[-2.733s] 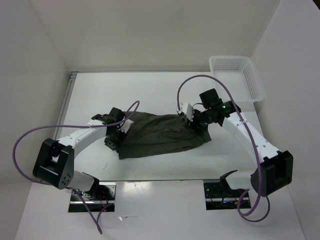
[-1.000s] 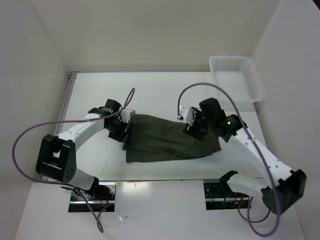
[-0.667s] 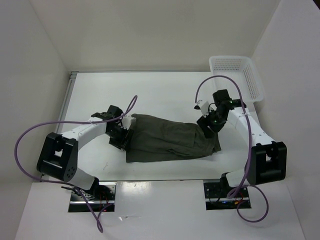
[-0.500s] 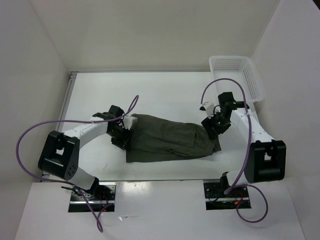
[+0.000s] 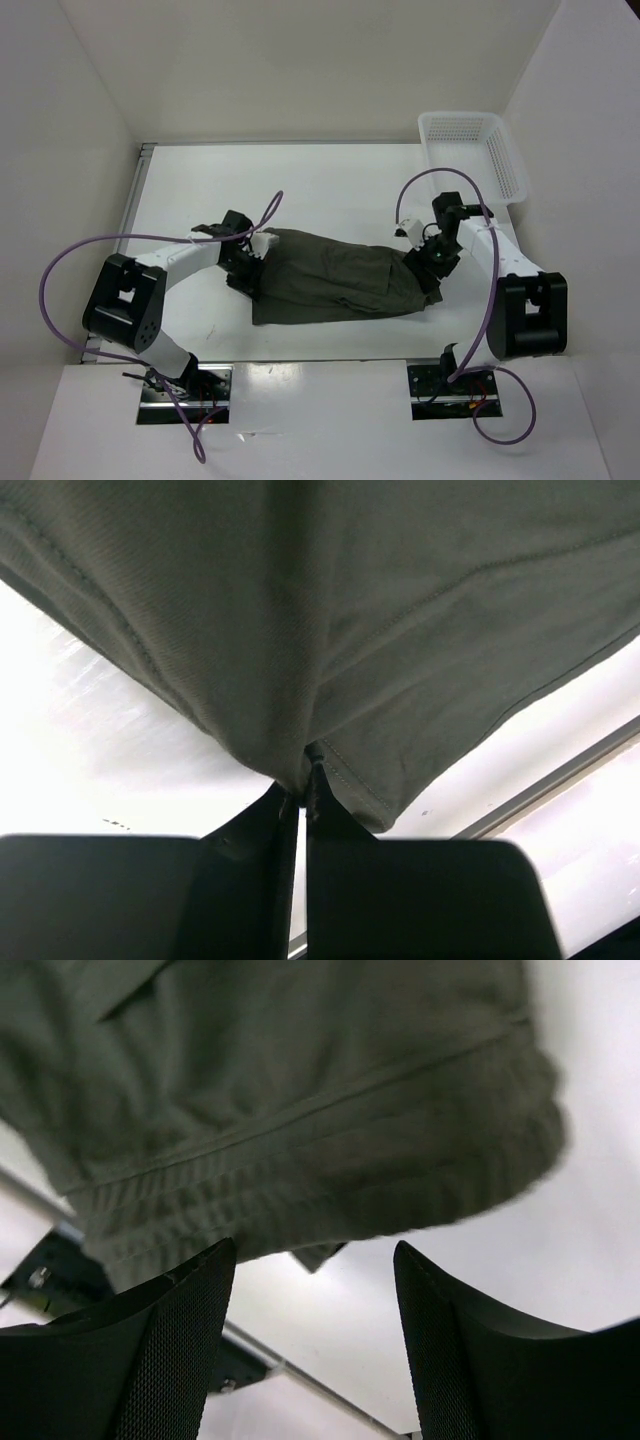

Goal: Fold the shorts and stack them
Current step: Fold the shorts

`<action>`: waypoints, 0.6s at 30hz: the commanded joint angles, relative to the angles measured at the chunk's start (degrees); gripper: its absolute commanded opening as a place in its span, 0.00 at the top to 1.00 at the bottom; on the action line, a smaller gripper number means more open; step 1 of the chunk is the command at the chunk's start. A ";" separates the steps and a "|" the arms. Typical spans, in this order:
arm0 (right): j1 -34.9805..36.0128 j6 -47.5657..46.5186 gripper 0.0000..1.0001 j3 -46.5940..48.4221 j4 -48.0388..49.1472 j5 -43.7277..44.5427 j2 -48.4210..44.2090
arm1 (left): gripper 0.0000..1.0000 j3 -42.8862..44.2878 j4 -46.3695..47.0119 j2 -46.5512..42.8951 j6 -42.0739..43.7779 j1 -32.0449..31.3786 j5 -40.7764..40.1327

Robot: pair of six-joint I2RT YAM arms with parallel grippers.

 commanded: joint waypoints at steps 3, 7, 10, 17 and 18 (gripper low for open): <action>2.40 -6.48 0.30 0.49 -8.75 -4.47 1.72 | 0.99 3.02 0.77 0.07 0.25 -0.22 -1.95; 4.24 -6.93 0.33 0.40 -7.26 -5.52 5.67 | 0.99 3.02 1.38 0.59 0.25 -0.22 -2.48; 5.55 -3.58 0.35 0.40 -0.42 -2.72 9.80 | 1.00 3.02 3.05 1.12 0.25 -0.22 -4.14; 10.31 6.86 0.75 8.02 11.08 -4.45 15.78 | 1.00 9.78 5.34 6.22 0.25 3.11 -9.60; 10.31 8.53 0.77 9.70 12.41 -5.25 16.39 | 1.00 10.92 5.34 6.74 0.25 5.21 -9.60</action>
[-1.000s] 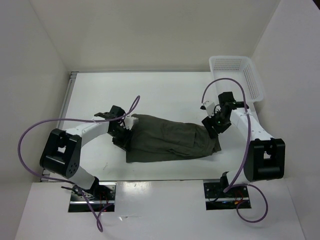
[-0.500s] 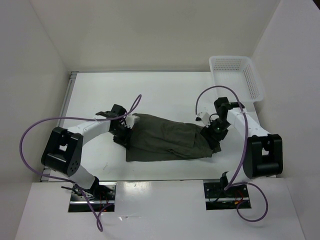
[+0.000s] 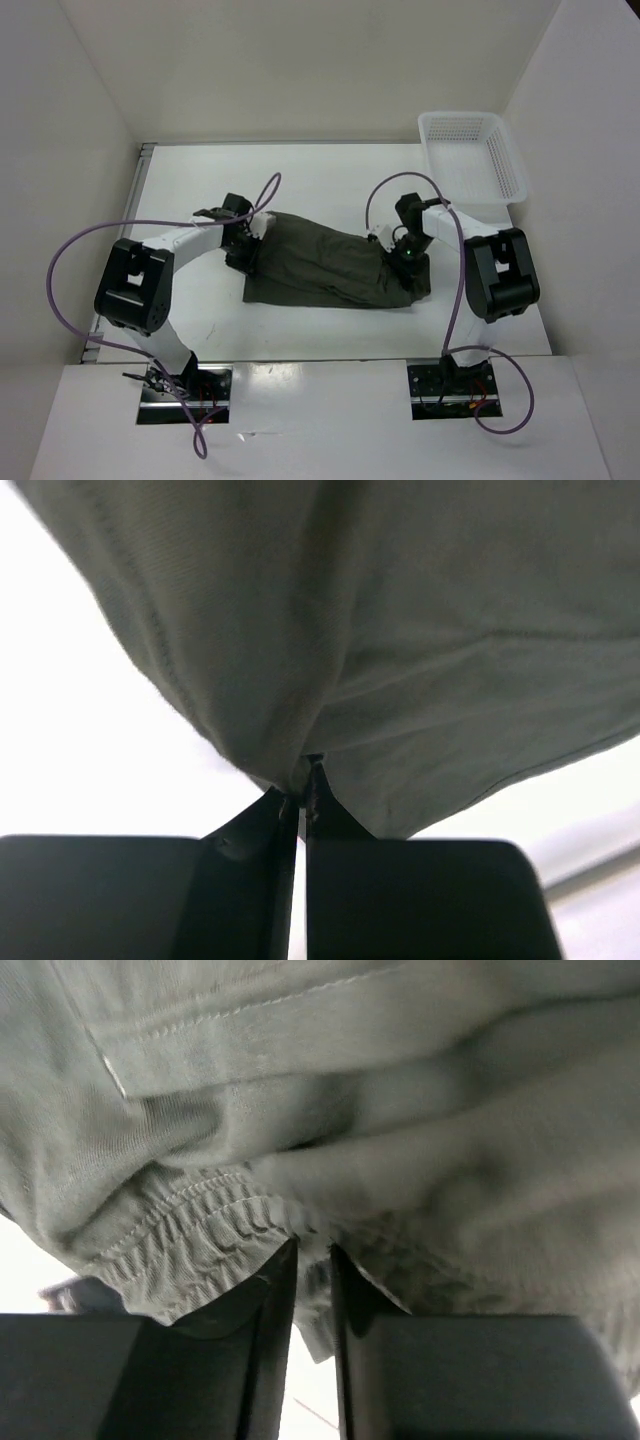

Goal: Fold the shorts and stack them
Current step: Fold the shorts

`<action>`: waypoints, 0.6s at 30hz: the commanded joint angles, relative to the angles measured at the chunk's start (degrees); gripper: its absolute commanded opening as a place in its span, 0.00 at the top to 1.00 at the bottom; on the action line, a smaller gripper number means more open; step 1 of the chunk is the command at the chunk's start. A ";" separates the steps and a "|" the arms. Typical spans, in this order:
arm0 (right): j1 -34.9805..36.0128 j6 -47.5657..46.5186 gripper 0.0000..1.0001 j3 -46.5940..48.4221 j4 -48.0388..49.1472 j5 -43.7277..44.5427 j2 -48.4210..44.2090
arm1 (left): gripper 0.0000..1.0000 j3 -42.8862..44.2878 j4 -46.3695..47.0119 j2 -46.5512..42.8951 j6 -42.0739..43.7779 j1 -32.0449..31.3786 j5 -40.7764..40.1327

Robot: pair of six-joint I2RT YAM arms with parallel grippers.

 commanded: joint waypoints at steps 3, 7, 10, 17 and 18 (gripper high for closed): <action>-0.33 14.40 0.78 15.03 15.77 -6.21 4.89 | 1.00 8.78 3.94 3.78 0.23 6.15 -4.92; -0.33 23.90 0.74 28.63 19.75 -7.79 11.12 | 1.00 15.28 3.95 7.03 0.23 9.41 -7.22; -0.33 24.53 0.59 31.57 19.75 -8.85 12.37 | 1.00 17.06 3.95 7.04 0.23 10.12 -7.75; -3.94 26.73 0.32 25.87 16.59 -13.15 4.49 | 1.00 12.05 2.90 4.50 0.23 10.12 -6.09; -3.94 26.73 0.27 24.47 15.98 -13.16 2.81 | 1.00 11.26 2.11 4.49 0.23 10.12 -5.47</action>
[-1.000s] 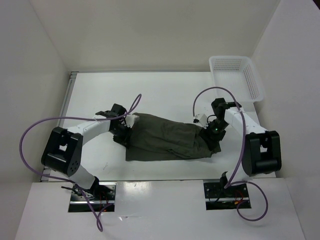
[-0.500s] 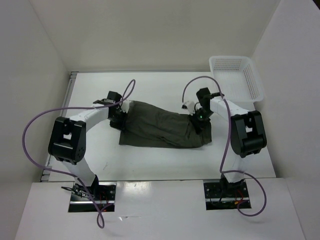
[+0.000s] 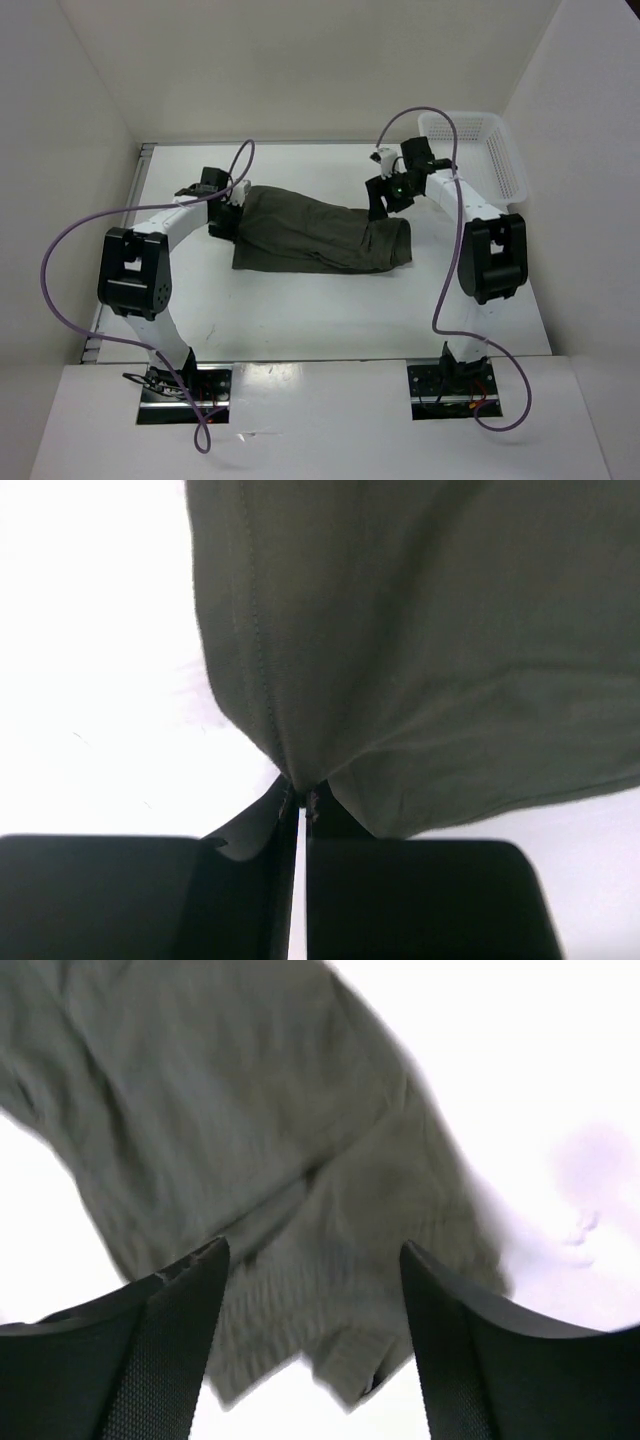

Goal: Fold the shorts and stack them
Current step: Fold the shorts

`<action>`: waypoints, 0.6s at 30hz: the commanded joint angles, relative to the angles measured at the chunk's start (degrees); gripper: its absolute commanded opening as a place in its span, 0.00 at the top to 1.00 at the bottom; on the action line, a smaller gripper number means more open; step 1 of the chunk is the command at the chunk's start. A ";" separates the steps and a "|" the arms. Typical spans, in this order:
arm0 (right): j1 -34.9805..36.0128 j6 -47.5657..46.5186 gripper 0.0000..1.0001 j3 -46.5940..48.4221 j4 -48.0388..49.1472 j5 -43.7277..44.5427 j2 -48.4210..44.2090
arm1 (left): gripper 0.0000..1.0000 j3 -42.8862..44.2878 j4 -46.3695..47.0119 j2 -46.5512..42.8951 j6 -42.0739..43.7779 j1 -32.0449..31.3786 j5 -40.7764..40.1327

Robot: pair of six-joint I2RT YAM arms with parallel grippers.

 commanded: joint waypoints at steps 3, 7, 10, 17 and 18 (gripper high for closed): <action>-1.23 4.33 0.24 -10.08 -4.34 -4.96 -13.55 | 1.00 -4.77 -2.38 -3.62 0.23 -0.16 3.09; -1.23 4.87 0.24 -21.07 -4.96 -6.11 -17.87 | 1.00 -5.84 -2.91 -4.24 0.23 -0.16 3.09; -1.23 5.39 0.26 -23.98 -4.96 -9.18 -18.58 | 1.00 -5.84 -2.91 -4.24 0.23 -0.16 3.09; -1.23 8.12 0.27 -24.51 -0.57 -7.52 -15.42 | 1.00 -5.84 -2.91 -4.24 0.23 -0.16 2.04; -1.23 8.12 0.27 -24.51 -0.57 -7.52 -14.89 | 1.00 -5.84 -2.91 -4.24 0.23 -0.16 2.04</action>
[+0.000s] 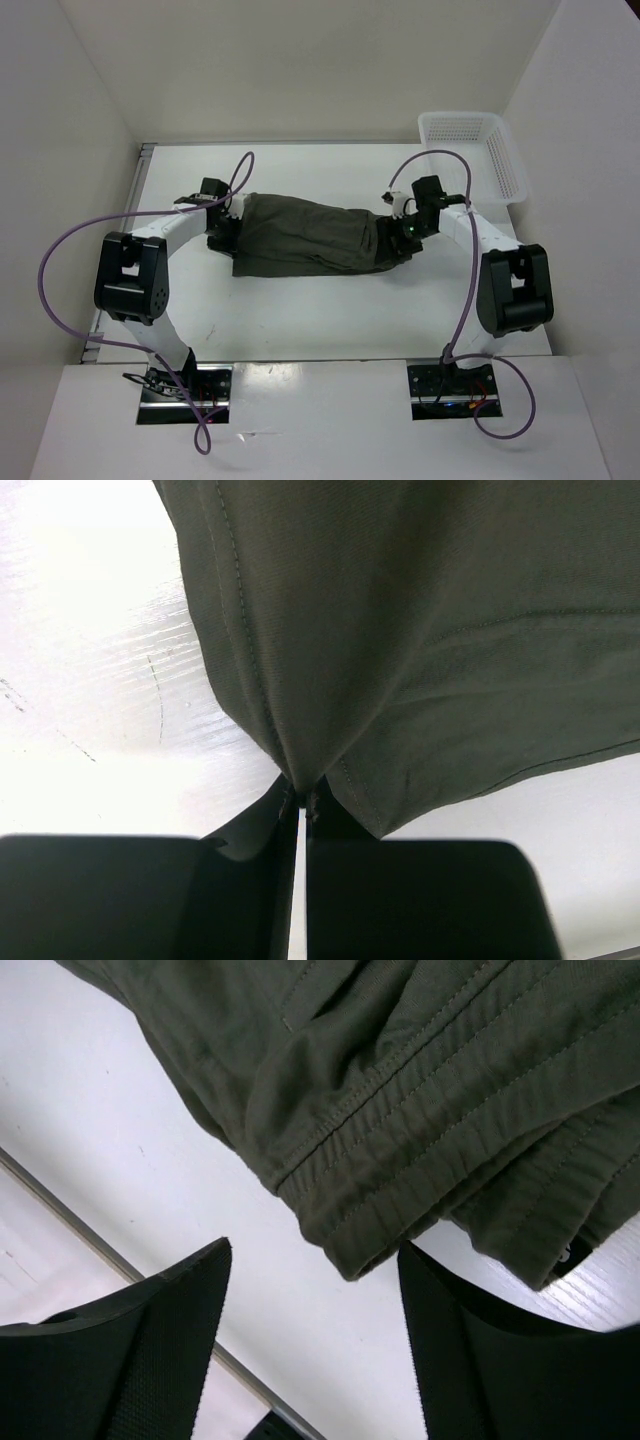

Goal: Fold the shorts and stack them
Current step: Fold the shorts

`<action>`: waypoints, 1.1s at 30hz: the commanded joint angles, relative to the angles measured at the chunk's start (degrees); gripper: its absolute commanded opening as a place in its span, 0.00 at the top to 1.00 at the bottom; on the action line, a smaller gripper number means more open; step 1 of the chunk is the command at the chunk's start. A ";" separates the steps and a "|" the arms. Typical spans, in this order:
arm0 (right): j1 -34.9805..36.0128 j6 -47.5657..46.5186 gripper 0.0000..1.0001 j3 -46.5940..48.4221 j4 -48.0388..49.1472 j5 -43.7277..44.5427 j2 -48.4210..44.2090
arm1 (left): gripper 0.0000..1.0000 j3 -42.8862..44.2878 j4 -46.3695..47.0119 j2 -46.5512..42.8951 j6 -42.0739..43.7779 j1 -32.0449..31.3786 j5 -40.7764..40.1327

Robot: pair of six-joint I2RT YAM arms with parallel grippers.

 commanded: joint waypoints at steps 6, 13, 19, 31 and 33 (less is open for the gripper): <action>1.07 4.56 0.37 -2.00 5.58 -2.94 3.43 | 1.00 -0.02 -0.26 -1.51 0.23 -0.16 0.24; 1.07 5.45 0.81 2.10 7.53 -0.40 4.49 | 1.00 -0.02 0.26 -1.50 0.23 -0.16 -0.28; 0.46 -6.40 1.00 16.70 2.44 5.93 1.69 | 1.00 4.98 -1.57 -3.52 0.23 -0.16 -2.48; -2.70 -19.42 1.00 6.87 -0.04 18.06 -7.20 | 1.00 2.90 -9.58 -12.75 0.23 -10.87 -5.81; -2.71 -20.74 1.00 3.63 0.50 19.20 -7.72 | 0.97 -3.50 -9.58 -12.75 0.23 -14.12 -6.52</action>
